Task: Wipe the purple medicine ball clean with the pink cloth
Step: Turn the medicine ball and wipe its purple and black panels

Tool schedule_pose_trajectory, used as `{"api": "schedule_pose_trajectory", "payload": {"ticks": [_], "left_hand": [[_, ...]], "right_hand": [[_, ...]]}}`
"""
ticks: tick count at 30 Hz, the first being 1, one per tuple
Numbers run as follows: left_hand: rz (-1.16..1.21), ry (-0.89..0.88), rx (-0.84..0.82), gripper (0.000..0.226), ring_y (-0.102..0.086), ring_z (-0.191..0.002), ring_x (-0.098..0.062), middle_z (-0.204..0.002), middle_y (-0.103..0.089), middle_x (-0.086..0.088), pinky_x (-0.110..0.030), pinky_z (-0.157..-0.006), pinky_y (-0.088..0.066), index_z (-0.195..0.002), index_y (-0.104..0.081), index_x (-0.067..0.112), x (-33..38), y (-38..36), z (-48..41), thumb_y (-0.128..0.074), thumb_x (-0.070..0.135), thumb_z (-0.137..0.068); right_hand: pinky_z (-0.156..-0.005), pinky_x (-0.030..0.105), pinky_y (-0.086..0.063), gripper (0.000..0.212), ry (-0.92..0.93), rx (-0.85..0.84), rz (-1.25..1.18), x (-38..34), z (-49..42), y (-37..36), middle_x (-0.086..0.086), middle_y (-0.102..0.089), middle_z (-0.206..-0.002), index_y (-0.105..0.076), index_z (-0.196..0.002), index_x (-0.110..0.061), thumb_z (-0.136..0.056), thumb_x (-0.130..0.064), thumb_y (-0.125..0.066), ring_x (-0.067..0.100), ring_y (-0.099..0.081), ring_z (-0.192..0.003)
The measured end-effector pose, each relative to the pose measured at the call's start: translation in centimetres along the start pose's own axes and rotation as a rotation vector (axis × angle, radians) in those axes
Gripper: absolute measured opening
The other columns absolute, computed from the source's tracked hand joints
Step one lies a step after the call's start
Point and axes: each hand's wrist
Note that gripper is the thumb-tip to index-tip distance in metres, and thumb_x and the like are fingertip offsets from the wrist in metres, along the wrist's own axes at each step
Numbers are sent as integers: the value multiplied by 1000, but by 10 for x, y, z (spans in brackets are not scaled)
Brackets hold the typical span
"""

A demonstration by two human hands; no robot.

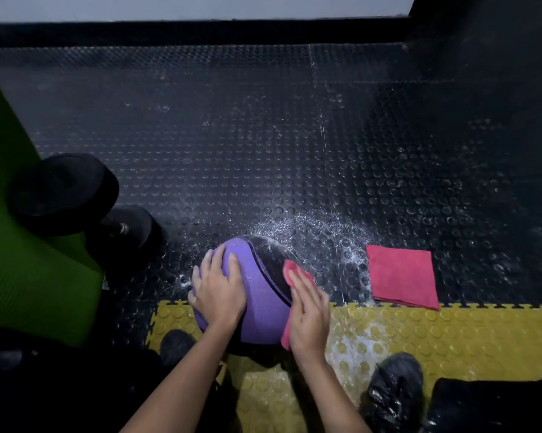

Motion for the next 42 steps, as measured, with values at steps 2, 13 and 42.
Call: {"api": "schedule_pose_trajectory", "payload": {"ticks": [2,13,42], "left_hand": [[-22,-30,-2,44,-24,-140,-21,-151,-32,10,-51,-111,-20,-140,-40,32,-1,-1,1,-34,42,-97],[-7,-18,-12,44,-20,-142,-21,-152,-29,11,-50,-113,-18,-141,-39,33,-5,0,2,-33,41,-98],[-73,-84,-17,43,-24,-140,-20,-150,-33,10,-49,-111,-21,-139,-42,32,-5,-3,3,-37,42,-97]], "right_hand": [[-93,14,-34,36,-102,57,-48,0,4,-1,-21,-52,-125,-61,-118,-26,-91,-29,-36,19,-55,-105],[-84,27,-41,33,120,-56,131,-7,-17,-2,-19,-60,-118,-62,-112,-33,-86,-24,-43,16,-52,-96],[-89,37,-41,32,6,-418,319,-36,-74,-6,-18,-54,-127,-56,-121,-38,-95,-23,-42,21,-45,-102]]}}
Point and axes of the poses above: each hand's wrist, its own z-axis away from the middle knuckle, its own y-axis out of the back of the hand, x = y × z
